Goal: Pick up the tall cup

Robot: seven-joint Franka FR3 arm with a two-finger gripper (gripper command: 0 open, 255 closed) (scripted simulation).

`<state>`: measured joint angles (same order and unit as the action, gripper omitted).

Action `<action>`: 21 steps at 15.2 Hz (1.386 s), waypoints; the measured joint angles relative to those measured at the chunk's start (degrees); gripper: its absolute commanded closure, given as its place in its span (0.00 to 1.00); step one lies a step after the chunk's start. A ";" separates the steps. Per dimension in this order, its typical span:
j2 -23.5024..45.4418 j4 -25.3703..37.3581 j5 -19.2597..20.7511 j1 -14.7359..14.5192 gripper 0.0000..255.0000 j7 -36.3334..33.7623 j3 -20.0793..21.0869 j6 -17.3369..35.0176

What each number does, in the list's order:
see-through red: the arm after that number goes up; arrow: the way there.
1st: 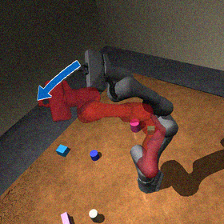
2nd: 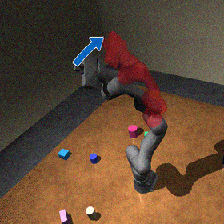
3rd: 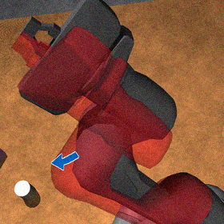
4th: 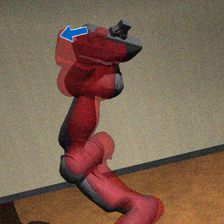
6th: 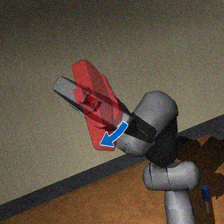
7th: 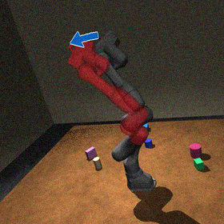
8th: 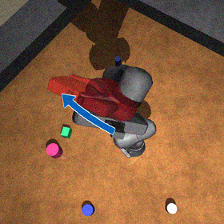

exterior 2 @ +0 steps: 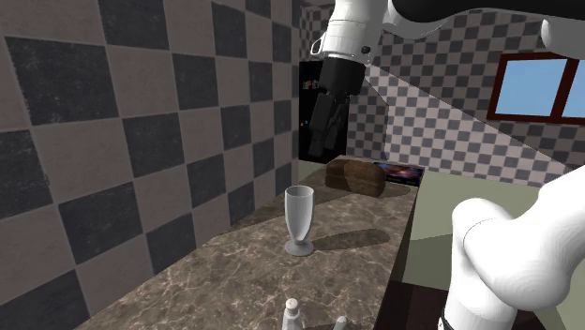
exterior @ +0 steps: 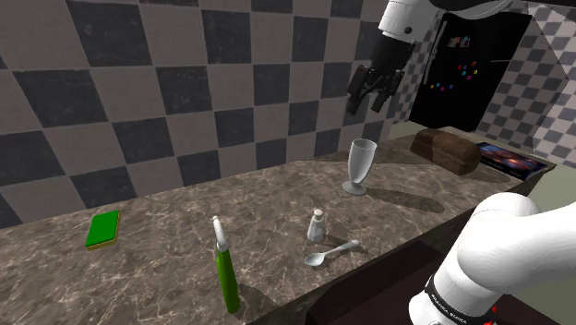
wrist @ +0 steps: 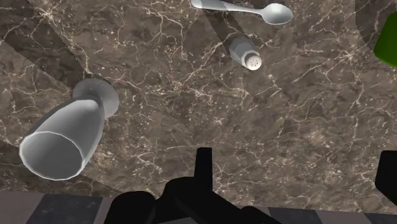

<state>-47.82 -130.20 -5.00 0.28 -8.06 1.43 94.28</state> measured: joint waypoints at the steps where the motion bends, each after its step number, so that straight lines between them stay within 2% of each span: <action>1: 0.00 0.00 0.00 0.00 0.00 0.00 0.00 0.00; 7: 5.16 -2.70 2.34 1.80 0.00 2.70 -2.95 5.38; 13: 13.12 -2.88 5.07 4.05 0.00 6.10 -6.90 10.81; 21: 26.53 0.08 7.50 6.76 0.00 10.65 -12.21 17.97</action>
<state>-21.30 -130.13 2.49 7.04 2.59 -10.78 112.25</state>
